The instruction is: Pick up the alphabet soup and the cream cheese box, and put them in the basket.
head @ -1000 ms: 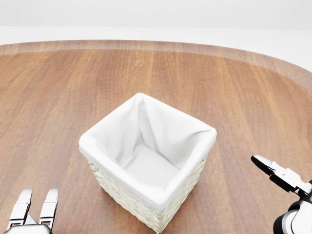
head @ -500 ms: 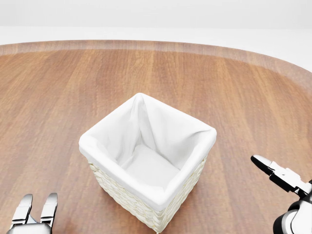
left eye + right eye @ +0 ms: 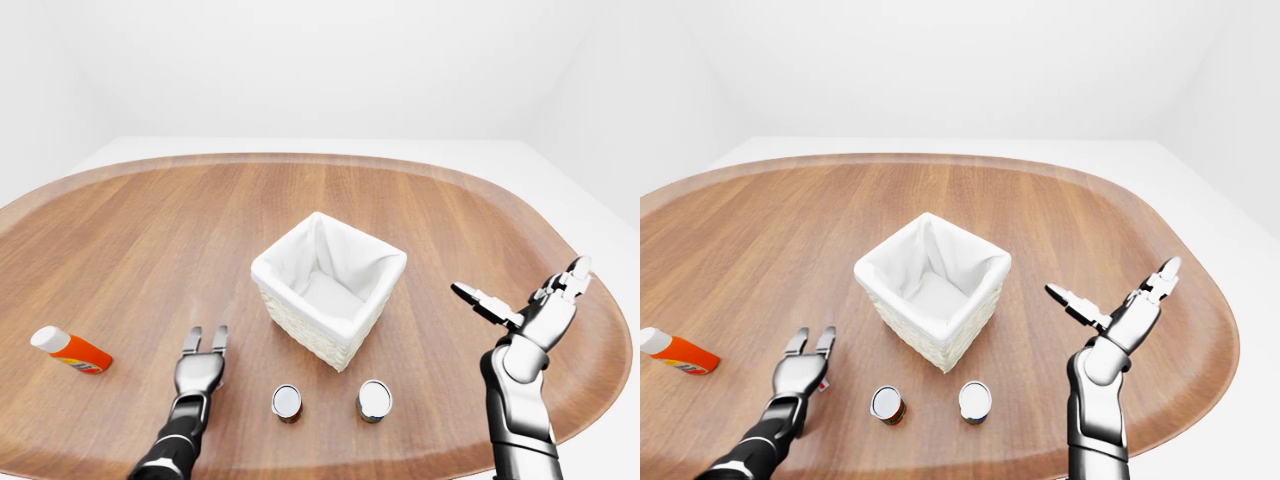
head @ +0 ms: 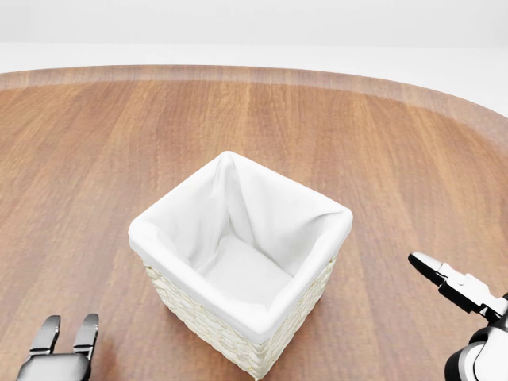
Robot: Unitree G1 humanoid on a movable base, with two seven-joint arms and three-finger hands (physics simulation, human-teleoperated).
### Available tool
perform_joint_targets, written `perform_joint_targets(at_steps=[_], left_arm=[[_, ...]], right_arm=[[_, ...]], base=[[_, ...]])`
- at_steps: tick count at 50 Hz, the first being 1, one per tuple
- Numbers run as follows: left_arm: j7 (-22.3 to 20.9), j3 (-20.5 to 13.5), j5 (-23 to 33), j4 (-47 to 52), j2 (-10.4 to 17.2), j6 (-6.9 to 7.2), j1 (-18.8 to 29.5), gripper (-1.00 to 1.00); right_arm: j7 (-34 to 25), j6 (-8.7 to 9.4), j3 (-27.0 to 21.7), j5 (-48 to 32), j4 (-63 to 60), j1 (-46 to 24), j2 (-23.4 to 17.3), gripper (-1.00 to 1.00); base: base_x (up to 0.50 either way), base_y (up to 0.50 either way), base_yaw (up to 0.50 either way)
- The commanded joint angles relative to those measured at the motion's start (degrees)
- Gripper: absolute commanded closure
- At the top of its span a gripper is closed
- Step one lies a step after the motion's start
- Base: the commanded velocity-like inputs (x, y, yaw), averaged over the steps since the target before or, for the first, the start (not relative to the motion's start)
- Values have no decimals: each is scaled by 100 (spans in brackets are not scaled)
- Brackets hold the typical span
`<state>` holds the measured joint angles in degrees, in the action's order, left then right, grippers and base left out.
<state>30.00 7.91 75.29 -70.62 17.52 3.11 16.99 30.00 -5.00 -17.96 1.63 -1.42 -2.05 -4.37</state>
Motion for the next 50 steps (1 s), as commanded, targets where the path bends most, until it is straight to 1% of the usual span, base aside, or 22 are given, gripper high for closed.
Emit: perform_joint_targets(at_steps=[1, 3, 5, 6, 7, 8, 9, 21, 22, 23, 32, 38, 41, 43, 46, 47, 50], left_arm=[[0, 127, -284, -641, -104, -162, -144, -100], [0, 129, -288, -661, -103, -154, -146, -100], [0, 128, -295, -667, -100, -176, -150, -98], [0, 124, -302, -678, -100, -180, -152, -66], [0, 122, -308, -682, -98, -185, -155, 60], [0, 122, -310, -683, -98, -185, -156, 90], [0, 124, -310, -684, -100, -174, -162, 100], [0, 93, -375, -633, -33, -246, -204, 100], [0, 89, -384, -627, -28, -235, -209, 100], [0, 89, -391, -611, -17, -260, -225, 100], [0, 73, -433, -353, 66, -251, -342, 100], [0, 65, -411, -94, 102, -214, -481, 100], [0, 50, -367, 176, 129, -157, -626, 100], [0, 28, -351, 338, 150, -144, -718, 100], [0, -68, -298, 991, 212, -92, -1045, 100], [0, -122, -277, 1388, 245, -62, -1248, 100], [0, -262, -123, 2085, 252, -8, -1589, 100]], right_arm=[[0, 0, 0, -3, 9, -5, 0, -100], [0, 0, -1, 2, -52, 11, 3, -100], [0, 0, -3, -2, -28, -1, 2, -100], [0, 0, -2, -7, -1, -8, -1, -100], [0, 0, -1, -7, 10, -10, -1, -100], [0, 0, -1, -6, -3, -6, -1, -100], [0, 0, -3, -2, -24, 3, 0, -100], [0, 0, -9, 6, -46, 15, 2, -100], [0, 0, -11, 9, -34, 10, 2, -100], [0, 0, -11, 7, -38, 6, 0, -100], [0, 0, -12, 5, 39, -16, -5, -100], [0, 0, -5, 7, 20, -10, -7, -100], [0, 0, -5, 15, 25, -8, -10, -100], [0, 0, -3, 13, 13, -9, -9, -100], [0, 0, 1, 1, 47, -15, -11, -100], [0, 0, -3, 9, 20, -6, -10, -100], [0, 0, 2, 0, 16, 3, -3, -100]], base=[[0, 0, 0], [0, 0, 0], [0, 0, 0], [0, 0, 0], [0, 0, 0], [0, 0, 0], [0, 0, 0], [0, 0, 0], [1, 0, 0], [0, 0, 0], [0, 0, 0], [0, 0, 0], [0, 0, 0], [0, 0, 0], [0, 0, 0], [0, 0, 0], [0, 0, 0]])
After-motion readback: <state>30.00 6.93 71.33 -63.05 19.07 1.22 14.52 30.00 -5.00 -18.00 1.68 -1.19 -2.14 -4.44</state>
